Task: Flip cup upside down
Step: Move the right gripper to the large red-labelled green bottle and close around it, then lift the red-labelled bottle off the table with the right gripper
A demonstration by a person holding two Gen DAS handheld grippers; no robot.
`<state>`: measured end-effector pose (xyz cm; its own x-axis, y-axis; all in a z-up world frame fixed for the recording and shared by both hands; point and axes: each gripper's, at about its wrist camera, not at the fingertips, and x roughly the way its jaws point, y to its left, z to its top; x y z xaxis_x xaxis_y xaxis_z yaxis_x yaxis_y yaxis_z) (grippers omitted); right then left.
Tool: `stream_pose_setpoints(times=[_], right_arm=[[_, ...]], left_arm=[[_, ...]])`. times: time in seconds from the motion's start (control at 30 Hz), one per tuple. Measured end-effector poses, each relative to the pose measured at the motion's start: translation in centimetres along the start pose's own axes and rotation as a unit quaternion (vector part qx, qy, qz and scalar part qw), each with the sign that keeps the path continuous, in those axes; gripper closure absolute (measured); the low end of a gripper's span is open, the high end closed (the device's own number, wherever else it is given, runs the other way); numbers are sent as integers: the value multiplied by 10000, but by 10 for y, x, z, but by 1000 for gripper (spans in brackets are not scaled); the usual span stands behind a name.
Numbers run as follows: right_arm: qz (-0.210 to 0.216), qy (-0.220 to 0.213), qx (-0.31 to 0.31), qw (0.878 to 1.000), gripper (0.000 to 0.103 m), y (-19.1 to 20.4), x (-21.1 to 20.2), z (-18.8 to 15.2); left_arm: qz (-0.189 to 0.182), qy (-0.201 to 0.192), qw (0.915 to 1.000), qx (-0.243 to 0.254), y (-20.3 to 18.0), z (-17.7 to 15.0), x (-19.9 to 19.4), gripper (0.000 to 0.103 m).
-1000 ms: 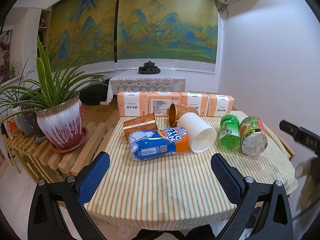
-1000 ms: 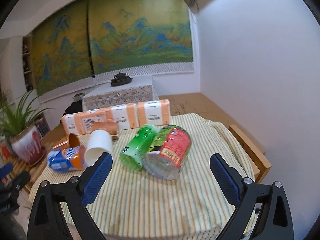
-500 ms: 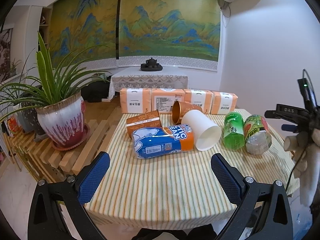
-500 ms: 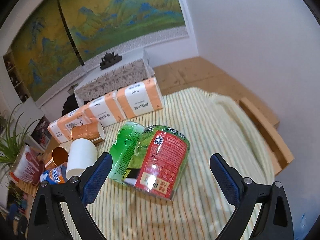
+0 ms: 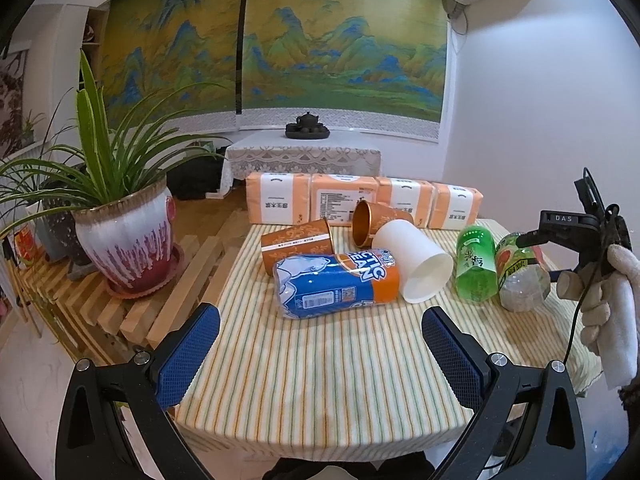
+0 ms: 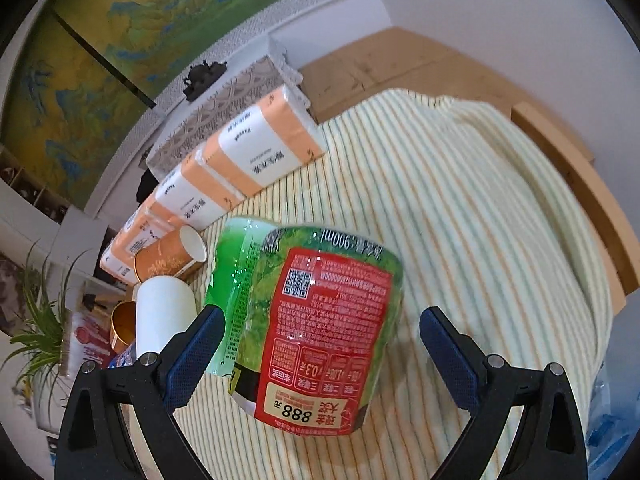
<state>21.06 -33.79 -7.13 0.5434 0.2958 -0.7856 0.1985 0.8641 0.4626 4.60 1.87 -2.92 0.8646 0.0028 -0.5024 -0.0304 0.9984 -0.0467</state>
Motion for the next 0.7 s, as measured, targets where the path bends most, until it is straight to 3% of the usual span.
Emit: stream_pose_setpoints(times=[0.13,0.27,0.7], right_arm=[[129,222,182,9995,8,-4,8,-1],[210,321,217,9990,23,-5,11,-4],[367,59,161,9992,26,-7,-20,-33]], left_arm=[[39,-35,10000,-48,5,2,-1,1],[59,-44,10000,-68,8,3,-4,1],[91,-25,9999,-115,18,0,-9,1]])
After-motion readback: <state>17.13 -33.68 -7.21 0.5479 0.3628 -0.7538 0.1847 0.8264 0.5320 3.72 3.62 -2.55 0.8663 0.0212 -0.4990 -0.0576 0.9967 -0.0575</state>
